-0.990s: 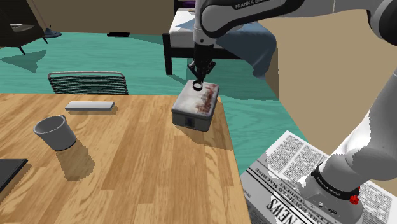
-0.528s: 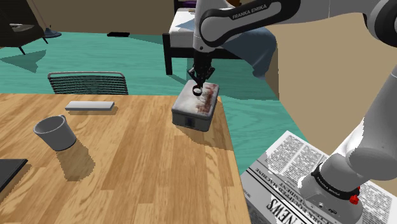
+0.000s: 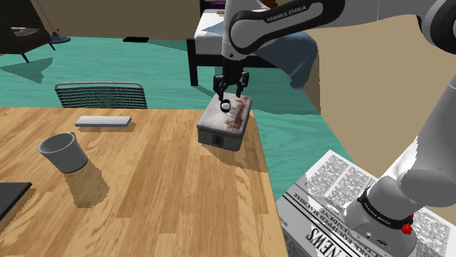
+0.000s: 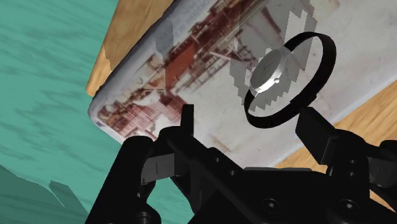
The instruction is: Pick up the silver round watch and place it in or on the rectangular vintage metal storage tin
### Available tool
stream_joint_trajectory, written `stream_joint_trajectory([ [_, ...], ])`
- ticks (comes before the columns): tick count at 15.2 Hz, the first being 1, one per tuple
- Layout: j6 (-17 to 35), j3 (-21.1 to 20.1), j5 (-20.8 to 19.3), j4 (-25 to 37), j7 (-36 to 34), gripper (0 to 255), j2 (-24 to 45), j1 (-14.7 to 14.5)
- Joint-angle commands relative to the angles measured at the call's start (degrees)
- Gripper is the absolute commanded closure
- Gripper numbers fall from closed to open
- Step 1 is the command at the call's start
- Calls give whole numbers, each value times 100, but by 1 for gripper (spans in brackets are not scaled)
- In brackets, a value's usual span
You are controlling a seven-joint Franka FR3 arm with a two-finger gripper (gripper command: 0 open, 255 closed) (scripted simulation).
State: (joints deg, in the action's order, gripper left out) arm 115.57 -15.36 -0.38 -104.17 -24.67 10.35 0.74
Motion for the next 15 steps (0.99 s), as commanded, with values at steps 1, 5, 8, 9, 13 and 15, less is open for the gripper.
stream_joint_trajectory([
  [1,0,0,0,0,0,0,0,0],
  [5,-357,-1,29,261,19,0,-99,12],
  [8,-683,-1,47,525,31,0,-163,21],
  [9,-683,-1,47,524,31,0,-164,21],
  [13,-683,-1,47,525,31,0,-163,21],
  [15,-683,-1,47,525,31,0,-163,21],
])
